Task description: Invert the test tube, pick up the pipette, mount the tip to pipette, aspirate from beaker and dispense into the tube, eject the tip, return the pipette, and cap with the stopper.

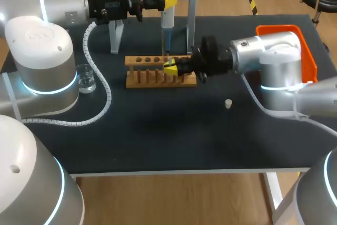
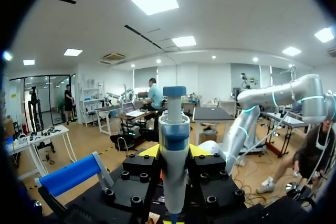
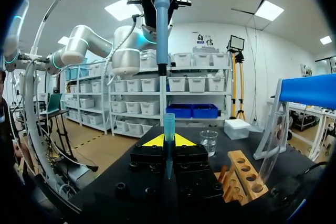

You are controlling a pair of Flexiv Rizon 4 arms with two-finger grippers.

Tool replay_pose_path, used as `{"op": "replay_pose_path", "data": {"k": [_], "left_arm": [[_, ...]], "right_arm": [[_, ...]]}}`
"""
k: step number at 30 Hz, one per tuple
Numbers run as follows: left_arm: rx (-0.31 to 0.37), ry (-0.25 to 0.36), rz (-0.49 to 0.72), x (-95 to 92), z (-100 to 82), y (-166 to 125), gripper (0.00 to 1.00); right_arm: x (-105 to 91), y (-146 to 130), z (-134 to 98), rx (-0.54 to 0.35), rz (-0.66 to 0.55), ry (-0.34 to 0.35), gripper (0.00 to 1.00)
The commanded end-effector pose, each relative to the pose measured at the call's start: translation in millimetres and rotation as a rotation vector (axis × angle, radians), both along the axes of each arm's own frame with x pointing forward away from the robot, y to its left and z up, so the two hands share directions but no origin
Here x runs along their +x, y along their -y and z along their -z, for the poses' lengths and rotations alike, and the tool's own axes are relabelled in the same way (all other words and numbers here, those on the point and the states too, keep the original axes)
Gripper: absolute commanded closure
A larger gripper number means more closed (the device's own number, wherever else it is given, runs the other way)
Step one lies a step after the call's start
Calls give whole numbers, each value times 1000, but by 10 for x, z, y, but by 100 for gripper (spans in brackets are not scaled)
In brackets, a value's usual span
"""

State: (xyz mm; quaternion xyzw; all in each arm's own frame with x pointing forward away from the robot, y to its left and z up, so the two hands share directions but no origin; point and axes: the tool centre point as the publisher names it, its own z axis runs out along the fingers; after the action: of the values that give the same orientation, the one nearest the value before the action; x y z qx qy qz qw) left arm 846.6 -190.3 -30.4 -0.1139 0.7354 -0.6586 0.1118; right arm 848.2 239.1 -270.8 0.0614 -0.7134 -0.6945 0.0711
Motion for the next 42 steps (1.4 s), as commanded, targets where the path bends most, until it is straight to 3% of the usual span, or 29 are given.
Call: {"op": "replay_pose_path", "data": {"k": [1, 42], "left_arm": [[4, -2, 2, 3, -14, -2, 100], [4, -2, 2, 3, -14, -2, 100]], "right_arm": [[24, -31, -19, -1, -2, 2, 100], [-1, -75, -294, 21, -13, 25, 100]]}}
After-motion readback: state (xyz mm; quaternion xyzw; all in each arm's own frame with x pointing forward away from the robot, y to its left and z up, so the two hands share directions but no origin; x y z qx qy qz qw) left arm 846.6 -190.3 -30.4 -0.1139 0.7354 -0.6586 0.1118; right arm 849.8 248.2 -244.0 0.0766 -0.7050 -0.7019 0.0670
